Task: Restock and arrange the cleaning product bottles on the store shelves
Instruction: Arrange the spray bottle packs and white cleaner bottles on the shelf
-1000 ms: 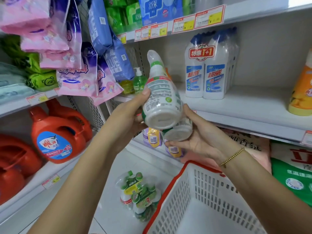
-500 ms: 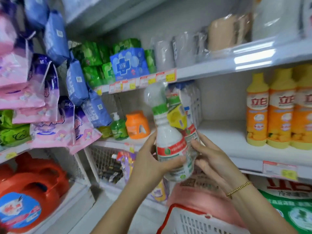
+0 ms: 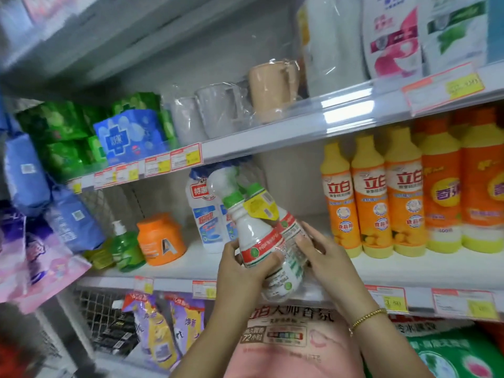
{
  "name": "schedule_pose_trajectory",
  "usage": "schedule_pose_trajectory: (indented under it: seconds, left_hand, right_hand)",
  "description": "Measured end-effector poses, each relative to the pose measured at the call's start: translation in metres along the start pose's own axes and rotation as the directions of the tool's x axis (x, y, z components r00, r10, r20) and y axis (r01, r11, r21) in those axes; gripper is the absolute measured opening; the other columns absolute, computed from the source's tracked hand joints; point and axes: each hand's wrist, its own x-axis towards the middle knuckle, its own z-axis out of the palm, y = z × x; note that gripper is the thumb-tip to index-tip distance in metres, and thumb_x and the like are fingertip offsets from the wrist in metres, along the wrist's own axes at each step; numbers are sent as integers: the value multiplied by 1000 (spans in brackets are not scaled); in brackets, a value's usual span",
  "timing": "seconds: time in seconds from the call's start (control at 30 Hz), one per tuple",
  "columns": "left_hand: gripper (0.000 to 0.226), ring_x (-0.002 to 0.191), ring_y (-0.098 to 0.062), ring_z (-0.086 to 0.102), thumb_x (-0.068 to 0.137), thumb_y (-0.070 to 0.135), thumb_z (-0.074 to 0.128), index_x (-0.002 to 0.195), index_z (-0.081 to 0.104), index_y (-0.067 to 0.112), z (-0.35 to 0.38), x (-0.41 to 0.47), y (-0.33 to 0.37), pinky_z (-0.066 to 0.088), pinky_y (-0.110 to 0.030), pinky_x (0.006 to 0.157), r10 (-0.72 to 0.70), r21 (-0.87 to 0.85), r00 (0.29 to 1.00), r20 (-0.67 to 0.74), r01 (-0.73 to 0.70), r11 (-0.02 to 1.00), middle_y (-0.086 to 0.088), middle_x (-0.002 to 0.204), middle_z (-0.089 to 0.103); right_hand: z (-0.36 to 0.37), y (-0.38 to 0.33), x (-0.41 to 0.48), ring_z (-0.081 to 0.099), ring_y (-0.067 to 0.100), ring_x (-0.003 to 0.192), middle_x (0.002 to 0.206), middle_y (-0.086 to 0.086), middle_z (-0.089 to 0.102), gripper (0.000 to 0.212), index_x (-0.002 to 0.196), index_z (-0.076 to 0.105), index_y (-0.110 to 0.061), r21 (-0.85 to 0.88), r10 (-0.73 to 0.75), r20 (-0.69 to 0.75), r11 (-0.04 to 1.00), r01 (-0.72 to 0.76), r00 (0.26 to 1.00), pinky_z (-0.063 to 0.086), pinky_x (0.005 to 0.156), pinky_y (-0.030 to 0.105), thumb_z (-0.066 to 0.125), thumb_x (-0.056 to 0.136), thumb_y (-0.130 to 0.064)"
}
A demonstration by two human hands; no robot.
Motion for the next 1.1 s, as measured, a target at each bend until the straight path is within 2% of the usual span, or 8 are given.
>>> schedule_pose_trajectory:
  seconds: [0.13, 0.2, 0.37, 0.53, 0.67, 0.8, 0.9, 1.1]
  left_hand:
    - [33, 68, -19, 70, 77, 9, 76, 104, 56, 12, 17, 16, -7, 58, -34, 61, -107, -36, 994, -5, 107, 994, -10, 89, 71]
    - [33, 72, -20, 71, 78, 12, 76, 104, 55, 14, 29, 32, -8, 57, -34, 64, -110, -33, 994, -16, 110, 993, -9, 91, 71]
    - [64, 86, -18, 68, 58, 32, 83, 111, 52, 13, 62, 72, -14, 57, -36, 79, -13, 203, 1000, 21, 9, 979, -4, 101, 68]
    - [56, 89, -20, 61, 70, 28, 82, 108, 42, 15, 89, 91, -31, 51, -33, 77, 83, 388, 996, 30, -88, 917, -4, 107, 59]
    - [71, 106, -28, 58, 71, 31, 82, 125, 41, 9, 110, 104, -48, 47, -36, 84, 139, 521, 990, -11, -113, 846, -12, 126, 48]
    - [77, 120, -35, 51, 81, 37, 73, 134, 31, 0, 133, 132, -51, 44, -40, 90, 60, 573, 990, -129, 25, 819, -19, 137, 38]
    - [79, 121, -34, 51, 77, 42, 76, 133, 42, -2, 140, 163, -55, 44, -39, 100, -115, 547, 989, -90, 146, 824, -20, 136, 47]
    - [42, 102, -25, 60, 80, 21, 77, 115, 58, 9, 162, 191, -71, 49, -33, 85, -295, 200, 952, 77, 275, 940, -7, 110, 63]
  right_hand:
    - [-24, 5, 2, 57, -7, 101, 108, -25, 62, 27, 117, 61, -36, -229, -83, -18, 970, 77, 996, 42, 76, 3, 62, 91, -28]
    - [-38, 9, 5, 61, 8, 100, 108, -10, 67, 26, 115, 68, -22, -443, -144, -99, 893, 85, 985, 44, 76, 15, 62, 91, -29]
    - [-94, 31, 5, 64, 35, 71, 80, 15, 71, 20, 95, 69, -8, -896, -312, -178, 444, -22, 934, 46, 57, 35, 60, 90, -25]
    - [-122, 48, 1, 52, 28, 42, 49, 10, 56, 30, 69, 63, -10, -975, -405, -119, 221, -30, 907, 10, 47, 17, 53, 91, -29]
    - [-122, 53, 3, 52, 28, 40, 48, 10, 54, 43, 68, 65, -11, -990, -482, -56, 139, 13, 874, 7, 49, 16, 37, 90, -36]
    - [-122, 58, 4, 52, 28, 43, 50, 6, 54, 45, 69, 64, -13, -992, -517, -43, 122, 24, 855, 15, 46, 19, 36, 93, -40]
    - [-123, 61, 6, 53, 27, 45, 53, 3, 55, 44, 69, 65, -16, -995, -559, -22, 94, 37, 829, 16, 46, 19, 38, 93, -42]
    - [-121, 67, 7, 52, 25, 45, 53, 5, 53, 42, 57, 58, -14, -999, -698, 33, -23, 23, 716, 17, 52, 22, 43, 92, -33]
